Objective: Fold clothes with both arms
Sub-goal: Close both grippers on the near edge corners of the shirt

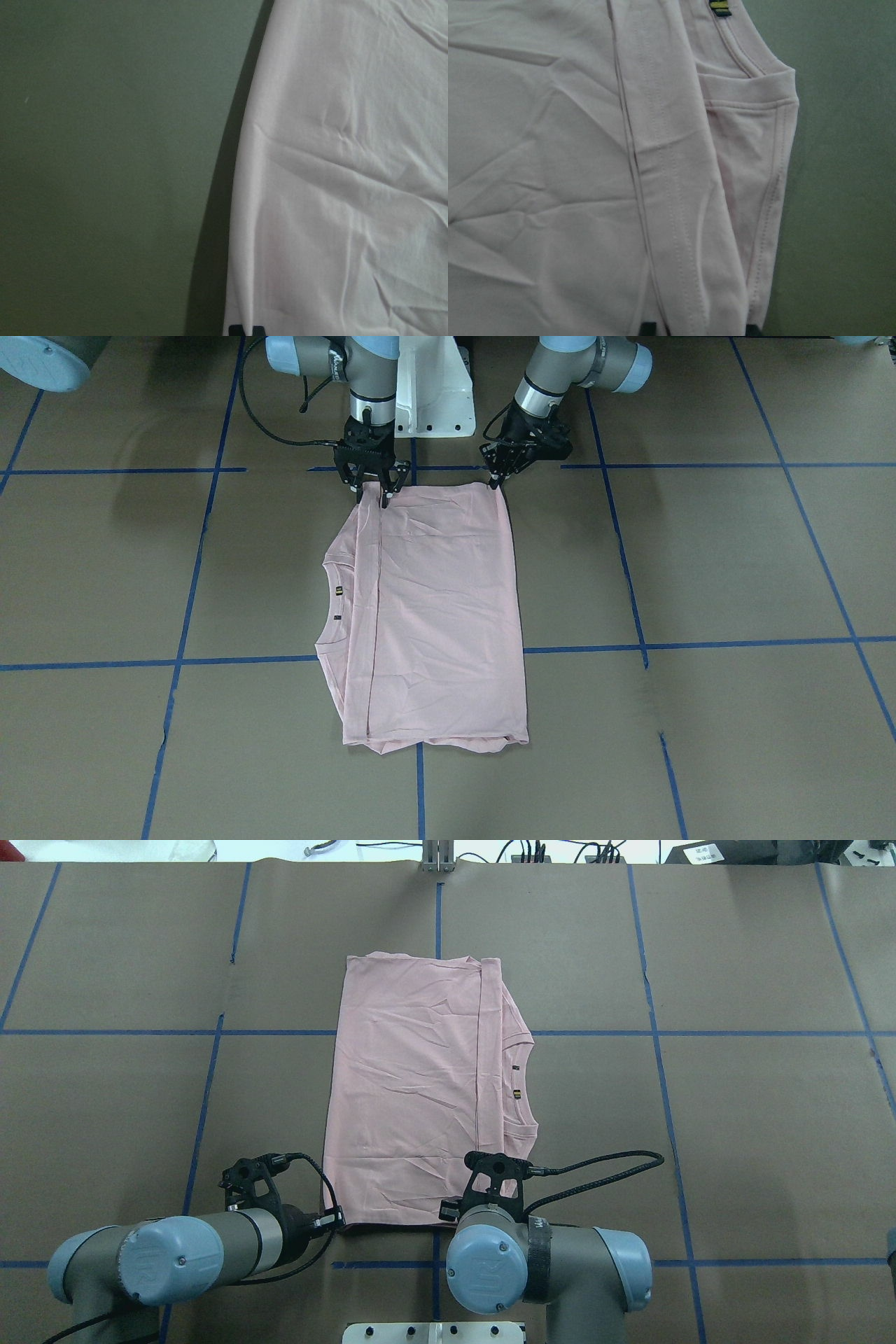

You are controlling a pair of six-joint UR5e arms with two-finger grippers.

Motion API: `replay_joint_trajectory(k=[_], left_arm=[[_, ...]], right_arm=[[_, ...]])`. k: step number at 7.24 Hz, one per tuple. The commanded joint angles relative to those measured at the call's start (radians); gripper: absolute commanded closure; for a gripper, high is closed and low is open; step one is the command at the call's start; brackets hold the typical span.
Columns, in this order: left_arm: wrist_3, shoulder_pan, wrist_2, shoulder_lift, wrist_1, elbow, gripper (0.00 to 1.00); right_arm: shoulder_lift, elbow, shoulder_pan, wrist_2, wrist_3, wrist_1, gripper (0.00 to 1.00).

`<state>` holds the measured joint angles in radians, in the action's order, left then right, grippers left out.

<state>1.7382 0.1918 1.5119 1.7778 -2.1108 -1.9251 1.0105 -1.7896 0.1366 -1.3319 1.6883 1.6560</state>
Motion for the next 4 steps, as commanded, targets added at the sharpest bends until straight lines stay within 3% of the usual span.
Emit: replay_joint_trajectory(k=[1,4], left_arm=[[0.000,0.000,0.001,0.002,0.000,0.000,1.00],[0.000,0.000,0.004,0.003,0.000,-0.002,1.00]], right_arm=[[-0.001,0.001,0.000,0.000,0.016,-0.002,1.00],[-0.004,-0.011,0.008,0.000,0.016,-0.004,1.00]])
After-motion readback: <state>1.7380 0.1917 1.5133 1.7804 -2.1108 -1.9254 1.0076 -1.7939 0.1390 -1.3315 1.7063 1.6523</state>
